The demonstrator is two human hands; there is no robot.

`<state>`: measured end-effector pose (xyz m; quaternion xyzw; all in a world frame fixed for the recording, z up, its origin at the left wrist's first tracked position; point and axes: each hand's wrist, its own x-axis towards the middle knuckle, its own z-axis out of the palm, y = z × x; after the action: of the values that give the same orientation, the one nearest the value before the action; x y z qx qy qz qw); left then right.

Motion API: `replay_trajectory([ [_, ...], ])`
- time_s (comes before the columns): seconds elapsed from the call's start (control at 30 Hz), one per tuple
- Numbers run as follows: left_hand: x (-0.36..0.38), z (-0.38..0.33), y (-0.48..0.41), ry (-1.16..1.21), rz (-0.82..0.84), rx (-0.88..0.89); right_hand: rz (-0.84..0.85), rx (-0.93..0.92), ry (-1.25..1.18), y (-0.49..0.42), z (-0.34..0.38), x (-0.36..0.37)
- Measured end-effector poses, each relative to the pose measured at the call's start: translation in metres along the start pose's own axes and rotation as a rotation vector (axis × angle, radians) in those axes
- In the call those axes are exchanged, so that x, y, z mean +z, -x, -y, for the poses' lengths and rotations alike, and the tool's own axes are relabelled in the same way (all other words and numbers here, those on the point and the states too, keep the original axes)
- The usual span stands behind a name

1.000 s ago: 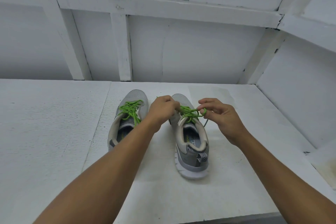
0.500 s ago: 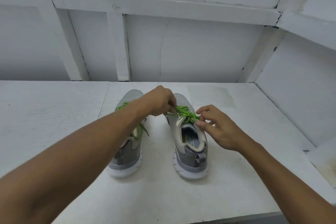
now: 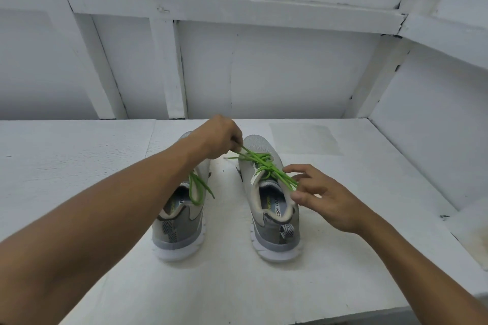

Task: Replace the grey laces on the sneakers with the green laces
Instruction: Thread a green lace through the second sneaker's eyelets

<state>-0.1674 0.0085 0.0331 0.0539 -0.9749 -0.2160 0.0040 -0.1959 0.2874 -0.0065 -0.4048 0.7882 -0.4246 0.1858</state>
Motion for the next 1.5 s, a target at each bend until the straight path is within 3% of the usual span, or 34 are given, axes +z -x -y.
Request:
replay_trajectory([
  [0.2,0.008,0.002,-0.004,0.117,-0.031,-0.030,-0.176,0.131,-0.010,-0.008,-0.004,-0.001],
  [0.4,0.009,0.012,-0.004,0.156,-0.037,-0.083,-0.099,0.134,-0.084,0.006,-0.008,-0.009],
  [0.67,0.011,0.010,-0.004,0.154,0.025,-0.074,-0.178,0.124,-0.189,0.004,-0.007,-0.003],
  [0.93,0.002,0.020,-0.003,0.224,0.198,-0.032,-0.191,-0.020,0.110,0.006,0.001,0.003],
  [1.13,0.002,0.020,-0.006,0.008,0.264,0.002,-0.205,-0.024,0.227,0.008,0.004,0.004],
  [1.33,0.017,0.008,-0.006,-0.189,0.238,0.097,-0.275,-0.089,0.446,0.009,-0.003,0.002],
  [1.5,0.028,0.003,-0.012,-0.271,0.165,0.085,-0.320,-0.122,0.469,0.009,-0.008,0.009],
])
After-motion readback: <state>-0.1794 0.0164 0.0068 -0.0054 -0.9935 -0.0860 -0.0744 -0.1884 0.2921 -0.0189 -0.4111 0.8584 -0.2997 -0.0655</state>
